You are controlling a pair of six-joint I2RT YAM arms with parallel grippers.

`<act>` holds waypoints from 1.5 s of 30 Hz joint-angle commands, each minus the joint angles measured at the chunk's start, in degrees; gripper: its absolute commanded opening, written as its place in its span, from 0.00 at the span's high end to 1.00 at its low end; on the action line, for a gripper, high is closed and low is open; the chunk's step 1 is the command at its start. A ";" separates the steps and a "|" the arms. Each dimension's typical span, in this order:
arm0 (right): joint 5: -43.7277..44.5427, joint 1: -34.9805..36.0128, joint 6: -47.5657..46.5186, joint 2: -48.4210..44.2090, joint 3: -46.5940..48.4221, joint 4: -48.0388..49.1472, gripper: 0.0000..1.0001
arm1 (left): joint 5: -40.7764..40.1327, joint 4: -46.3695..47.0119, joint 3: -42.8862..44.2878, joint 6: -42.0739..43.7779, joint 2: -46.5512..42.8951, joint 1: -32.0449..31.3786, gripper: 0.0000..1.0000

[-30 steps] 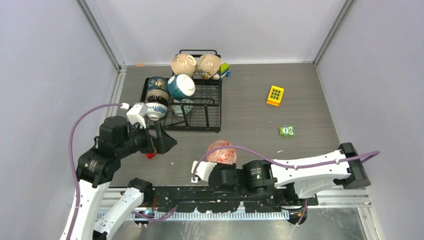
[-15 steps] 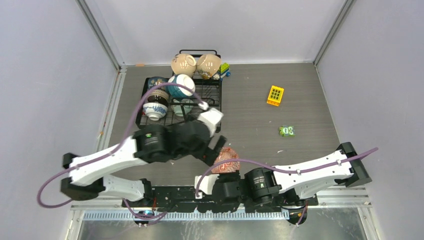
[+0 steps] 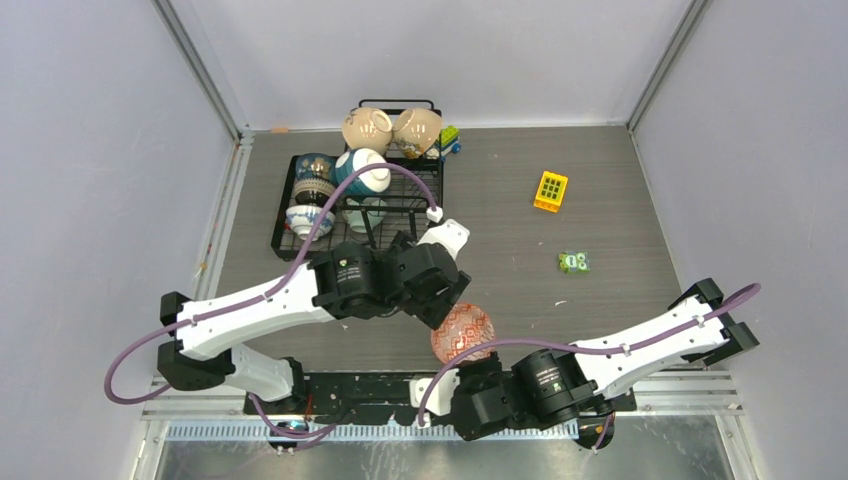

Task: Unload the bowls from the dish rack
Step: Pick up the bowl from the dish rack.

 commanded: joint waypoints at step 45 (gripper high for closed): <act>1.32 0.86 -0.92 1.35 3.39 -1.48 0.99 | 6.30 1.08 -3.20 -6.49 6.88 -4.28 0.76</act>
